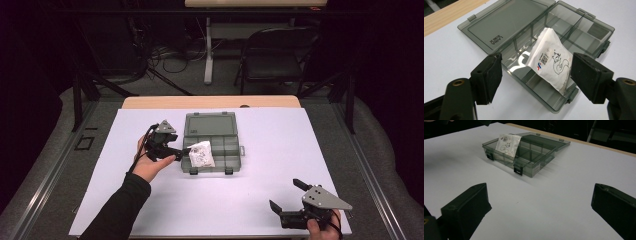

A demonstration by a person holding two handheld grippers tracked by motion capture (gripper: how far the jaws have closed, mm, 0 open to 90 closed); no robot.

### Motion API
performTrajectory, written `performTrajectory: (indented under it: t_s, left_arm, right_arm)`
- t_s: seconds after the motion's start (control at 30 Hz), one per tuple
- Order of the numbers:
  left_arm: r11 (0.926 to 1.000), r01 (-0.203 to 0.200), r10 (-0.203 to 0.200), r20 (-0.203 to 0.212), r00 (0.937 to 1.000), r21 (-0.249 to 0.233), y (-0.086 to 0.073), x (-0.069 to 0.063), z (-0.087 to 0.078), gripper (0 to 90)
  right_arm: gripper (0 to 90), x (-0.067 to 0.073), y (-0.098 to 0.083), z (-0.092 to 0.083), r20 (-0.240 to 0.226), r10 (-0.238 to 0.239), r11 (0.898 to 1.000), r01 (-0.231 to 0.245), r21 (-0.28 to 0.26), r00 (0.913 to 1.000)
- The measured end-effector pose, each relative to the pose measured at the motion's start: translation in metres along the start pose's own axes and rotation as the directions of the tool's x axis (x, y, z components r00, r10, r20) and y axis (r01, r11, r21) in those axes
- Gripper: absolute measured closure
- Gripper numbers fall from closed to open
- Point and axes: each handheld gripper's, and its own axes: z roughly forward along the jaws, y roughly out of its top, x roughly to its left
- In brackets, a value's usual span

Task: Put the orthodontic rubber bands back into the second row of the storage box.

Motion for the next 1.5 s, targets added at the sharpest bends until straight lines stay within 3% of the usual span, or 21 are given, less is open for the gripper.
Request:
performTrajectory:
  t_s: [0.33,0.5,0.7,0.8,1.33,1.5]
  left_arm:
    - [0.9950,0.059,-0.056,0.045,0.9974,-0.081,-0.006,0.005,-0.018,21.3]
    - [0.9926,0.061,-0.056,0.047,0.9973,-0.105,-0.008,0.006,-0.027,20.5]
    - [0.9863,0.078,-0.070,0.061,0.9957,-0.145,-0.013,0.004,-0.039,18.0]
    - [0.9798,0.095,-0.082,0.081,0.9934,-0.176,-0.017,0.002,-0.046,16.8]
    - [0.9659,0.052,-0.020,0.126,0.9918,-0.254,-0.044,-0.015,-0.078,5.3]
    - [0.9612,0.037,-0.006,0.114,0.9935,-0.273,-0.054,-0.023,-0.085,3.7]
  right_arm:
    - [1.0,0.000,0.000,0.000,0.001,0.000,1.000,0.000,0.004,1.0000]
    - [1.0,0.001,0.000,0.000,0.000,0.000,1.000,0.000,0.001,1.0000]
    - [1.0,0.000,0.000,-0.001,0.003,0.003,1.000,-0.003,0.000,1.0000]
    - [1.0,0.001,0.000,0.000,0.002,0.000,1.000,0.000,0.000,1.0000]
    - [1.0,0.002,0.000,0.000,0.002,-0.002,1.000,0.002,0.000,1.0000]
    - [1.0,0.001,0.001,0.000,0.003,0.000,1.000,0.000,0.000,1.0000]
